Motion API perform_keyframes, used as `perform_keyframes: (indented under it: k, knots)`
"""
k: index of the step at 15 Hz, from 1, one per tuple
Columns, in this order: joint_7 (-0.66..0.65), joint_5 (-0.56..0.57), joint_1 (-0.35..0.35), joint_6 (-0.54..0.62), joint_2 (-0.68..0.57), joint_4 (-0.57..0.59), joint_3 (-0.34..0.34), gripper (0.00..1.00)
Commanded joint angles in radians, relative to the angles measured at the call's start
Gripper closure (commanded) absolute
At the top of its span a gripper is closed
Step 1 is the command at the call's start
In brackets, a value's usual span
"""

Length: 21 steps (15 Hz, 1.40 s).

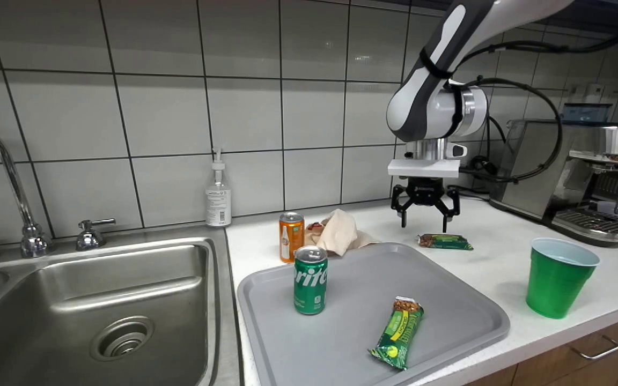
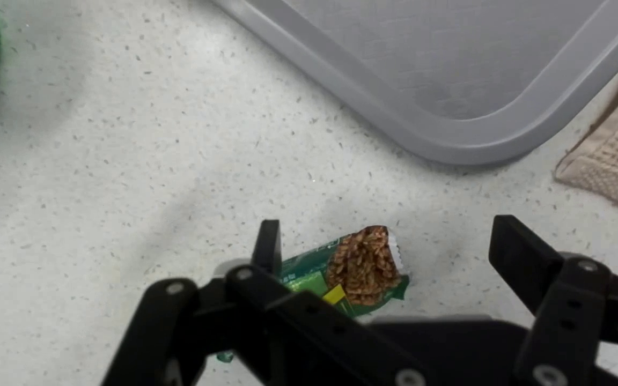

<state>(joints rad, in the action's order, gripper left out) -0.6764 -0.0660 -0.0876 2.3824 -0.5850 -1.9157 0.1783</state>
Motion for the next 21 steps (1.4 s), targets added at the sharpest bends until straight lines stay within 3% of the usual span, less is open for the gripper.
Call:
perform_keyframes:
  k: [1, 21]
  knots:
    - [-0.111, -0.027, 0.017, -0.085, -0.059, 0.093, 0.013, 0.00]
    - [-0.500, -0.063, 0.077, -0.110, -0.175, 0.196, 0.038, 0.00]
